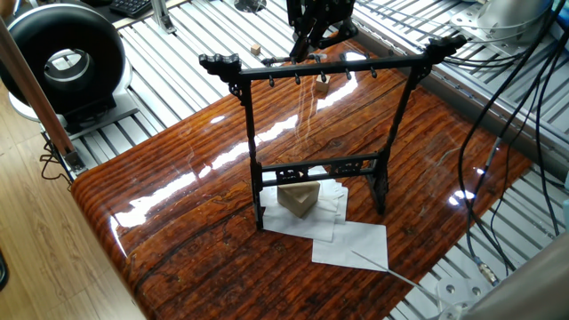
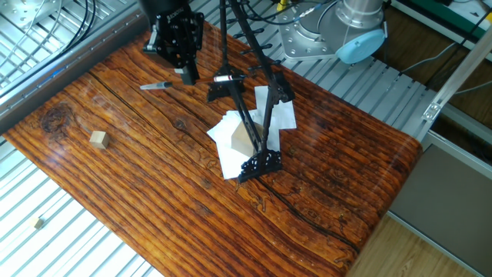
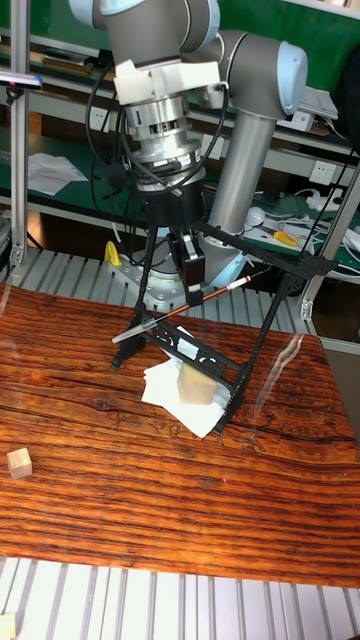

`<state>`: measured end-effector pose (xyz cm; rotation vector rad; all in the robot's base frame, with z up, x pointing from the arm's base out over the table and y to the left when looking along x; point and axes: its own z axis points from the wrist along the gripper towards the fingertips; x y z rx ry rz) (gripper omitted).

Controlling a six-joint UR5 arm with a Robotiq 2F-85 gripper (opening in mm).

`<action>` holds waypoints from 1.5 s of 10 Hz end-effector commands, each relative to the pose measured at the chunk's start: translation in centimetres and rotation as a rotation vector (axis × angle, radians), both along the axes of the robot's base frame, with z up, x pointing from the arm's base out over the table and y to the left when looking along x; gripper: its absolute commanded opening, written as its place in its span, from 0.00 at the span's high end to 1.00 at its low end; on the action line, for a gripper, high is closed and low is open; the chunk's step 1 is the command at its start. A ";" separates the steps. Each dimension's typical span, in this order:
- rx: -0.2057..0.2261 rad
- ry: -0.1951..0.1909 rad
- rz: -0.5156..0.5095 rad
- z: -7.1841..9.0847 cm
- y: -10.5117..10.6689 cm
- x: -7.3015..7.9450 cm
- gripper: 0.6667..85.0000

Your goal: Place the brush on the pen rack

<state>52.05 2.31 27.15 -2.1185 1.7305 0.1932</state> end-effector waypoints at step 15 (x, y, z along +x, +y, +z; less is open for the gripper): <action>-0.047 -0.047 -0.008 -0.8 -1.0 1.5 0.98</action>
